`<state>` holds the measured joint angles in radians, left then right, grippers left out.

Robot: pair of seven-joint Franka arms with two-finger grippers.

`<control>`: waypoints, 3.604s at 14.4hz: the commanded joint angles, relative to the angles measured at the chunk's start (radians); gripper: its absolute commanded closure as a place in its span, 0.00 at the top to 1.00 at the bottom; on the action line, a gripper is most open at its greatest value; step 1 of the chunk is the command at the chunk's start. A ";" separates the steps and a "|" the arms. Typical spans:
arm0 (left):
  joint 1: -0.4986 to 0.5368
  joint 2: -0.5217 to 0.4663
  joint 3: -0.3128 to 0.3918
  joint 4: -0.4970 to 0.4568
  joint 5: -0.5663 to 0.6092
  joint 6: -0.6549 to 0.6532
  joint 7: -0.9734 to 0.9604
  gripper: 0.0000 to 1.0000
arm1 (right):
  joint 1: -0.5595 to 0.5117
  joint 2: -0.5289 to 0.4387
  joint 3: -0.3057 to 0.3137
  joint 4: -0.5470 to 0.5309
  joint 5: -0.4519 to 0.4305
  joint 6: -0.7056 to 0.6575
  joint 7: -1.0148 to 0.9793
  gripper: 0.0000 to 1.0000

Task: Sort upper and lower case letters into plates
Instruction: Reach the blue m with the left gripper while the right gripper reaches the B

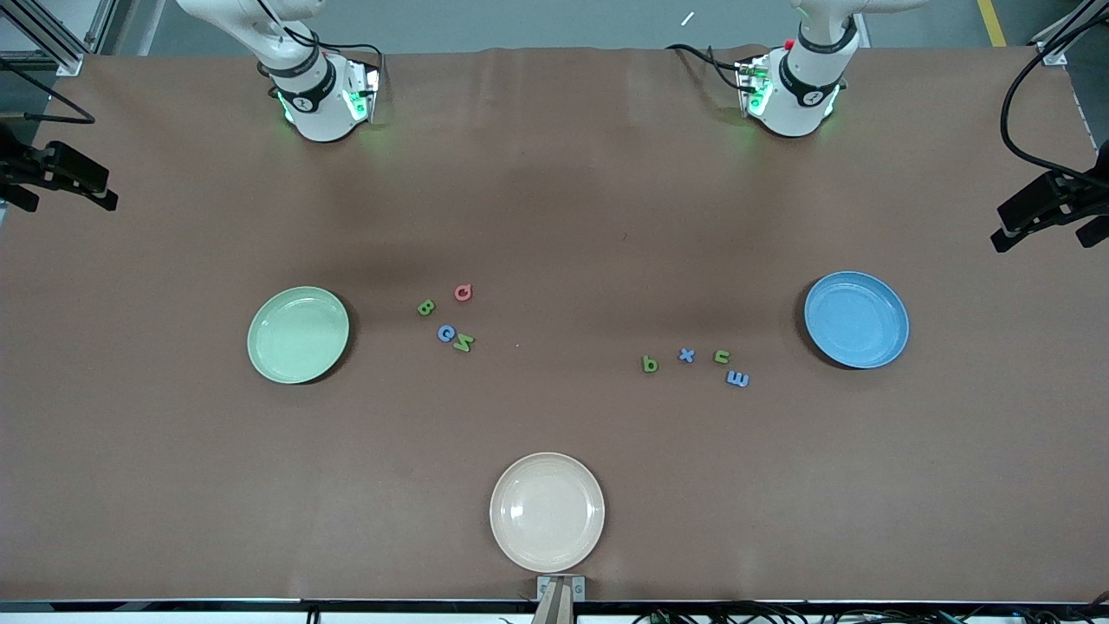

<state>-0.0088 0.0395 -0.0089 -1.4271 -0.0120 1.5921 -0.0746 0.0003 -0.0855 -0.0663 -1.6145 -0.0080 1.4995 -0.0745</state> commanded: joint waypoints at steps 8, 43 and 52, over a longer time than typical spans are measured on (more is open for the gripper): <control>0.010 -0.006 0.001 0.002 -0.025 -0.020 -0.007 1.00 | 0.000 -0.026 -0.007 -0.030 0.042 0.013 0.002 1.00; -0.247 0.606 -0.040 -0.389 0.109 0.878 -0.410 0.99 | 0.122 0.220 -0.003 -0.165 0.141 0.235 0.637 1.00; -0.250 0.628 -0.040 -0.380 0.109 0.881 -0.416 0.63 | 0.325 0.207 -0.003 -0.528 0.135 0.683 0.872 1.00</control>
<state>-0.2571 0.6570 -0.0495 -1.8212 0.0765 2.4721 -0.4756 0.2808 0.1649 -0.0619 -2.0209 0.1243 2.0762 0.7447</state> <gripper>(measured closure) 0.273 0.000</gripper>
